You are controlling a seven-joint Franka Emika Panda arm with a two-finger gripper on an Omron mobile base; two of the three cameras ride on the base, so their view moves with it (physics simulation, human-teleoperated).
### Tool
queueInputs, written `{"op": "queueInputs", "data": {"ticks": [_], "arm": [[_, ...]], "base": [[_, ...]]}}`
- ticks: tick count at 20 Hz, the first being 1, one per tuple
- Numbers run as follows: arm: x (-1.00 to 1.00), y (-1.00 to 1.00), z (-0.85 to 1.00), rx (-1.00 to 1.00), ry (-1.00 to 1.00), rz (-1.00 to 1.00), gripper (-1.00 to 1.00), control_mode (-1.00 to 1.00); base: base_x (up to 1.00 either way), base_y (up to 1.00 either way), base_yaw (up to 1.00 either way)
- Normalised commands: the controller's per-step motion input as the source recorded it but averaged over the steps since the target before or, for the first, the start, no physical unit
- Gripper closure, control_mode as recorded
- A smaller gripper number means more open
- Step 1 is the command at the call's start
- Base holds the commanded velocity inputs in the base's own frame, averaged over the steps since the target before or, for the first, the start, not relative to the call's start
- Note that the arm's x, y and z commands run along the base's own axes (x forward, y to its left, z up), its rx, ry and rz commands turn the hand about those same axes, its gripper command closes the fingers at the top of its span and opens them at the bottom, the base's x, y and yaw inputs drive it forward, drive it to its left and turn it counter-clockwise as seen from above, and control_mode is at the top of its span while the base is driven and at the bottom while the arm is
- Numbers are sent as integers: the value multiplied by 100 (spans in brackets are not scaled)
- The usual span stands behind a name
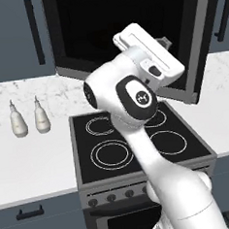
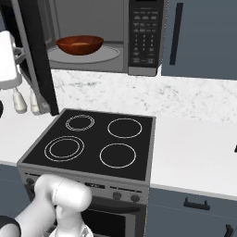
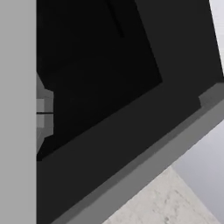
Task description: Open the microwave, place the bowl with waffle inside the microwave, then close the microwave door and turn it on.
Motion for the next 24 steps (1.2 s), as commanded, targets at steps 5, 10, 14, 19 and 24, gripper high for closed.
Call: {"op": "queueInputs", "data": {"ticks": [5,10,14,19,24], "arm": [[83,0,31,6,35,28,100,-100],[76,0,-10,3,52,33,100,-100],[65,-24,-54,0,14,38,100,-100],[62,-43,-69,0,1,42,100,-100],[97,-56,-15,5,6,45,100,-100]], "base": [[0,0,0],[0,0,0],[0,0,0],[0,0,0],[0,0,0]]}}
